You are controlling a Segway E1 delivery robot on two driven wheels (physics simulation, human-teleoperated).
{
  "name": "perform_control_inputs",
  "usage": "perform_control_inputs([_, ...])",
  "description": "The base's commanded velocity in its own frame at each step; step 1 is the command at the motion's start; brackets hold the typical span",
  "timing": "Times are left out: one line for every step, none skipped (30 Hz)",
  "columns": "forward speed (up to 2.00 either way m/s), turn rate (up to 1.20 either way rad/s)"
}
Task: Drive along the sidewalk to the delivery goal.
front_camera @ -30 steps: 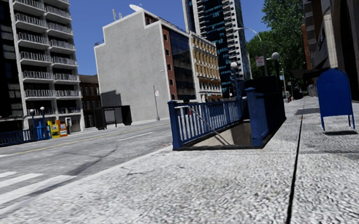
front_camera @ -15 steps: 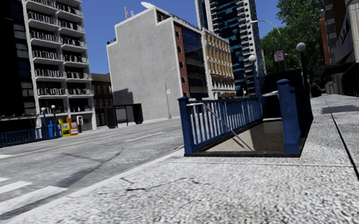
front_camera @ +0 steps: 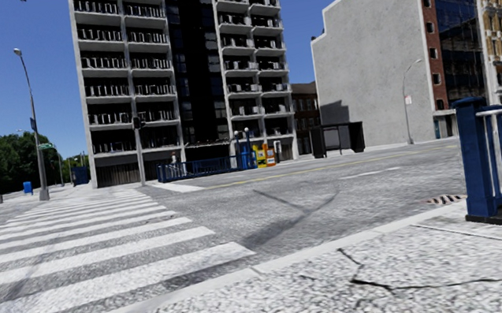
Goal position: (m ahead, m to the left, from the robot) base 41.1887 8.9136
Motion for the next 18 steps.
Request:
perform_control_inputs([1.44, 1.12])
perform_control_inputs([1.44, 0.67])
perform_control_inputs([1.44, 0.41])
perform_control_inputs([1.44, 0.24])
perform_control_inputs([1.44, 0.12])
perform_control_inputs([1.44, 0.12])
perform_control_inputs([1.44, 0.03])
perform_control_inputs([1.44, 0.00])
perform_control_inputs([1.44, 0.00])
perform_control_inputs([1.44, 0.00])
perform_control_inputs([1.44, 0.00])
perform_control_inputs([1.44, 0.00])
perform_control_inputs([1.44, 0.00])
perform_control_inputs([1.44, 0.00])
perform_control_inputs([1.44, 0.00])
perform_control_inputs([1.44, 0.00])
perform_control_inputs([1.44, 0.12])
perform_control_inputs([1.44, 0.12])
